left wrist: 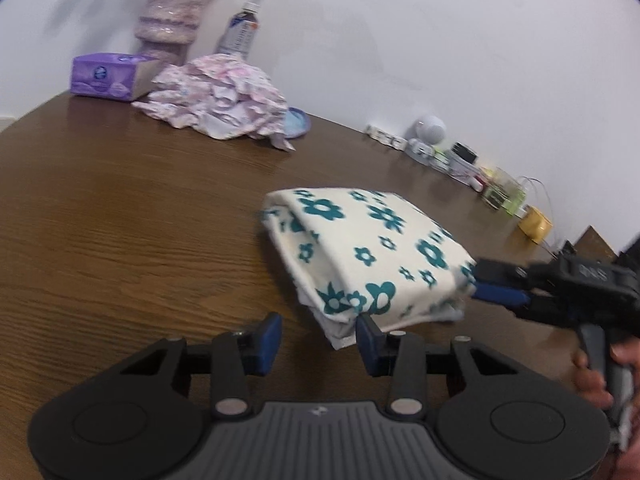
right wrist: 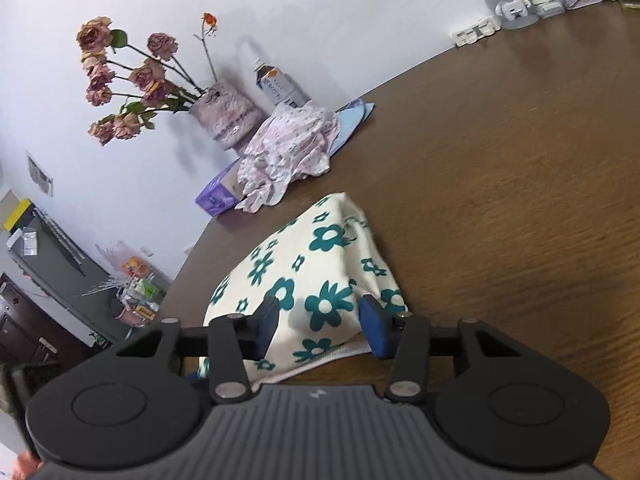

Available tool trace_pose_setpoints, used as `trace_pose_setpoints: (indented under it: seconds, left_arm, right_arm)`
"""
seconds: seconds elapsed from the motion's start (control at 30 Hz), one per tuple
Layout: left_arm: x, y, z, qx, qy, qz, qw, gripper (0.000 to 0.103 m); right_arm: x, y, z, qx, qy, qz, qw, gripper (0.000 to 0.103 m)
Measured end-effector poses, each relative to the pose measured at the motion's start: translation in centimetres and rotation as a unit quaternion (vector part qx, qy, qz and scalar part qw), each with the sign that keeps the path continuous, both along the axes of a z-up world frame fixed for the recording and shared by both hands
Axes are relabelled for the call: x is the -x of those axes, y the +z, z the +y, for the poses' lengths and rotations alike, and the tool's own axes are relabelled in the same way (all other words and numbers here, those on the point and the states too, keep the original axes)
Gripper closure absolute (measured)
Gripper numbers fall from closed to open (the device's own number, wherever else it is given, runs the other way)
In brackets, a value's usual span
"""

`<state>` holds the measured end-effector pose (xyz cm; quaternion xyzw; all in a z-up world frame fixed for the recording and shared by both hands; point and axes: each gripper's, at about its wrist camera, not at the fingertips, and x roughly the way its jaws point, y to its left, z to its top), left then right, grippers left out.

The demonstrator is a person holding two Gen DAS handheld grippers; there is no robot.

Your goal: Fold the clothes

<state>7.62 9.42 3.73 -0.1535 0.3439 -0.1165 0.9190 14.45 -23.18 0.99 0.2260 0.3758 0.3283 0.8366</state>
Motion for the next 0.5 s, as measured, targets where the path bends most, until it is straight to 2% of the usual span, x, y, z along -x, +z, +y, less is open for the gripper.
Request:
trace_pose_setpoints:
  seconds: [0.1,0.2,0.37,0.5]
  left_arm:
    - [-0.6,0.1,1.4,-0.005,0.022,-0.003,0.9998,0.064]
    - [-1.0,0.3,3.4,0.0,0.063,-0.01,0.998,0.064]
    - [0.5,1.8,6.2,0.019,0.104,-0.041,0.9936,0.057]
    - [1.7,2.9,7.4,0.024,0.118,-0.06,0.9908,0.055]
  right_arm:
    - [0.7,-0.2,0.4,-0.011,0.017,0.007,1.0,0.059]
    - [1.5,-0.2,1.3,-0.016,0.04,0.014,0.999,0.059]
    - [2.7,0.0,5.3,-0.007,0.088,0.01,0.996,0.059]
    - [3.1,-0.2,8.9,-0.013,0.117,0.002,0.993,0.059]
